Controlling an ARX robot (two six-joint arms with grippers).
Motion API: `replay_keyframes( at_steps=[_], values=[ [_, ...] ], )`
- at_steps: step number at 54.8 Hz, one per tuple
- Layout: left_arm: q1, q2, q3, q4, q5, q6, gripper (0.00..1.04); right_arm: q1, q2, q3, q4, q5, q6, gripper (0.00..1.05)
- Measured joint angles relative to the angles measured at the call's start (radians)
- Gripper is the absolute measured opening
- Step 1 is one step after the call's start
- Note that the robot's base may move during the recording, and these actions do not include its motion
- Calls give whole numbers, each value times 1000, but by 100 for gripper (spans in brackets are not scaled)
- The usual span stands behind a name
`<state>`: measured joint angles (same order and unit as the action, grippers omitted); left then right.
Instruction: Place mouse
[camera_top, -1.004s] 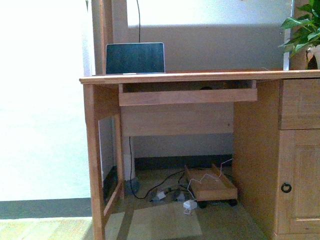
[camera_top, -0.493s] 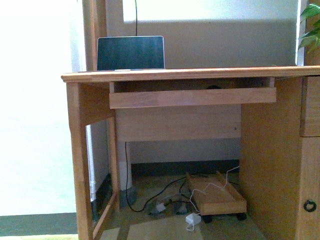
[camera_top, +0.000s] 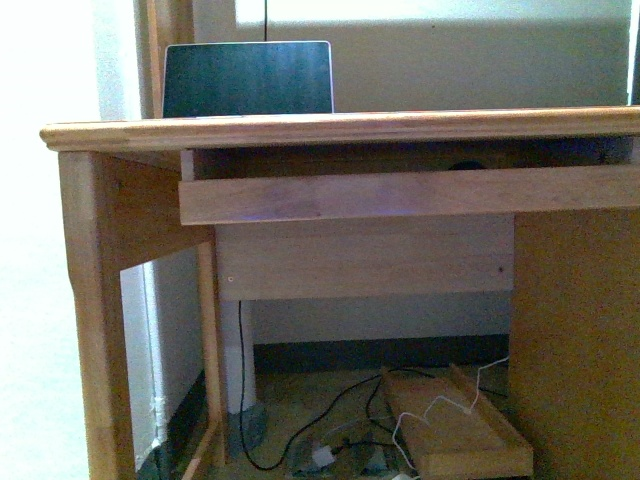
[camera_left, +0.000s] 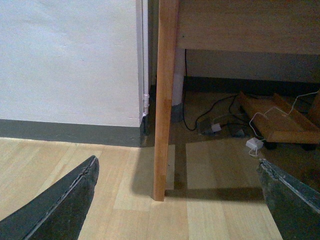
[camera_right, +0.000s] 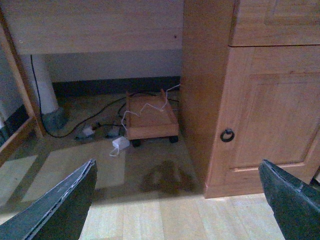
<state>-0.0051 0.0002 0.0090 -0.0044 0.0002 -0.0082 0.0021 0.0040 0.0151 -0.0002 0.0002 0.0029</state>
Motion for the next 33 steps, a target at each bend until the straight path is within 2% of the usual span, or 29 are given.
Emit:
replay_keyframes(
  at_steps=[33],
  values=[
    [0,0,0,0,0,0,97,0,1,0,0,-1,0,97]
  ],
)
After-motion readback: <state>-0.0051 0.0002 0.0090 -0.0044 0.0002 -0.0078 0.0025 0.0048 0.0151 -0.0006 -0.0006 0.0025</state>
